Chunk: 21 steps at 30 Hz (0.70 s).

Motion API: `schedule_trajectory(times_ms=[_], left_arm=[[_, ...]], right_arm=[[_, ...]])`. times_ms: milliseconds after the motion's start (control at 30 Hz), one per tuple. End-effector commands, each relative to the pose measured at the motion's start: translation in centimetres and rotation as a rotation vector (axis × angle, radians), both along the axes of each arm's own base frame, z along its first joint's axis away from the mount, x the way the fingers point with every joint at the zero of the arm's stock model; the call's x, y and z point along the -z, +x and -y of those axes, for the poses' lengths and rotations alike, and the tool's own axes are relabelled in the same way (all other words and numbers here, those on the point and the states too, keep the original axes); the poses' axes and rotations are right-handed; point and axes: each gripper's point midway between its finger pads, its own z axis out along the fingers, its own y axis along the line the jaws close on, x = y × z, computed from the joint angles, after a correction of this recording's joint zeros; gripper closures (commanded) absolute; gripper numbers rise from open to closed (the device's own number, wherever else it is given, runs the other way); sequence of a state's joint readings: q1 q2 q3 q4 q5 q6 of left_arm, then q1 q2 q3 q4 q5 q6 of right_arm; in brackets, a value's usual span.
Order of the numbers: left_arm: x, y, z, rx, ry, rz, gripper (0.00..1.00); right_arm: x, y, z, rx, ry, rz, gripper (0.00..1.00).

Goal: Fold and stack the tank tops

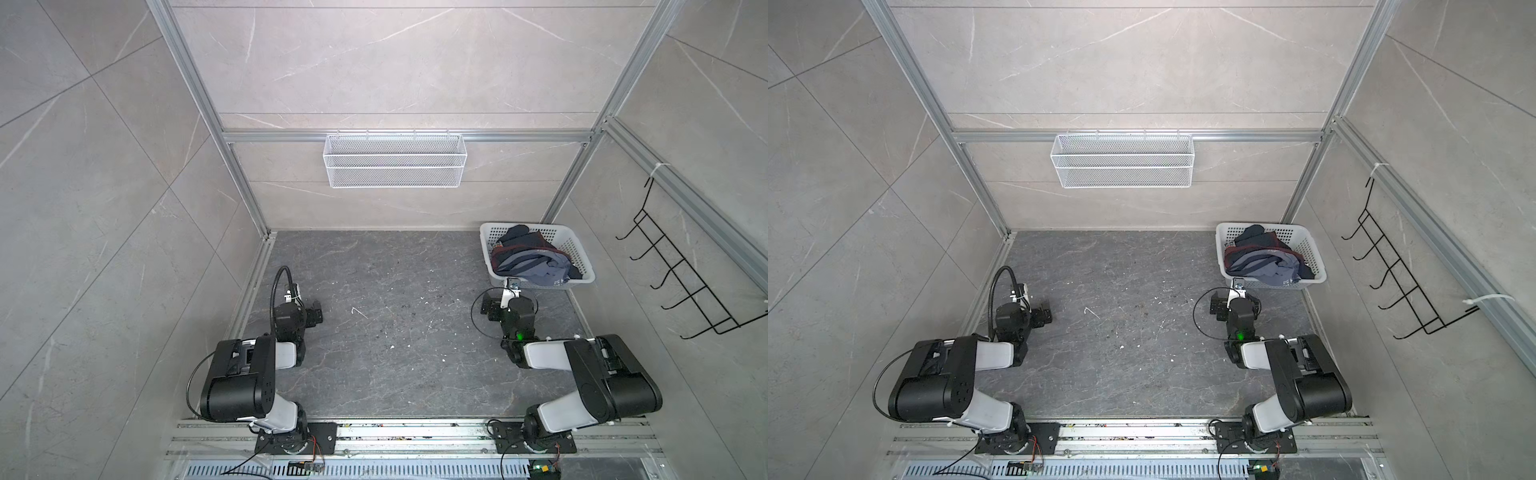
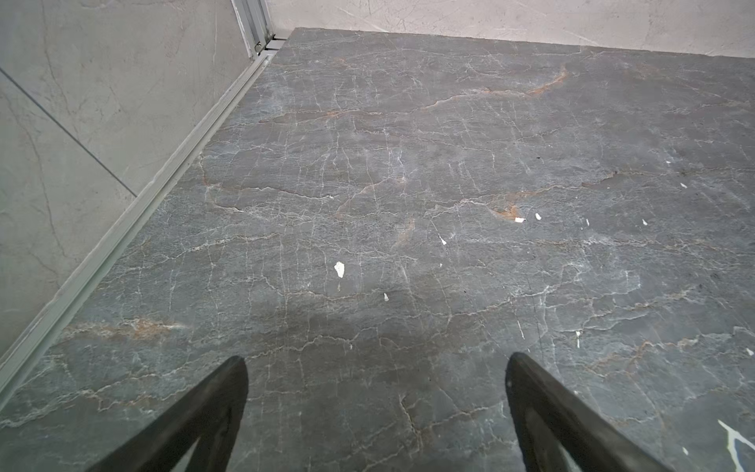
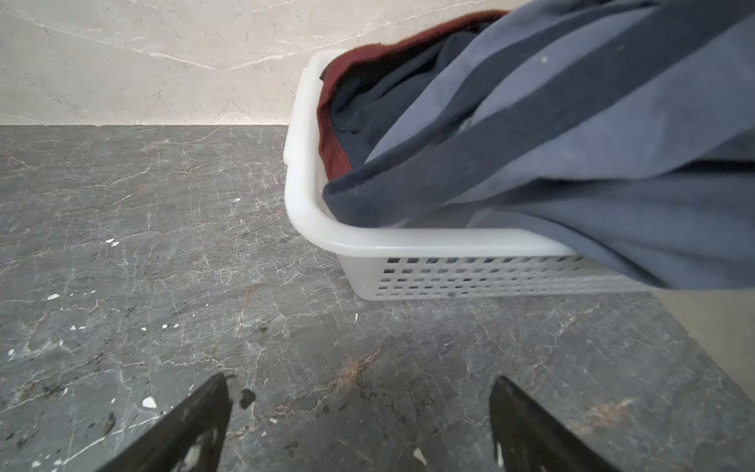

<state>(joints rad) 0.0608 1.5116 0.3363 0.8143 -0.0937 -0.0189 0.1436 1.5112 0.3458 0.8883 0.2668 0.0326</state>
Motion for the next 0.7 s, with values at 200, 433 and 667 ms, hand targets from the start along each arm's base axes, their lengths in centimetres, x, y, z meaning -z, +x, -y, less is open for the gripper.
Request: schedule_trajectory(times_ms=[200,433,667], left_arm=[[-1.95,1.08,0.20,0.014,-0.008,0.063,0.00],[-1.97,1.09,0.18,0.013,-0.009,0.064,0.00],[-1.95,1.02,0.18,0.004,0.012,0.062,0.00]], right_arm=[[-0.25,0.17,0.05,0.006,-0.010,0.013,0.01],[-0.26,0.17,0.02,0.005,-0.010,0.013,0.01],[-0.21,0.13,0.07,0.006,-0.010,0.012,0.01]])
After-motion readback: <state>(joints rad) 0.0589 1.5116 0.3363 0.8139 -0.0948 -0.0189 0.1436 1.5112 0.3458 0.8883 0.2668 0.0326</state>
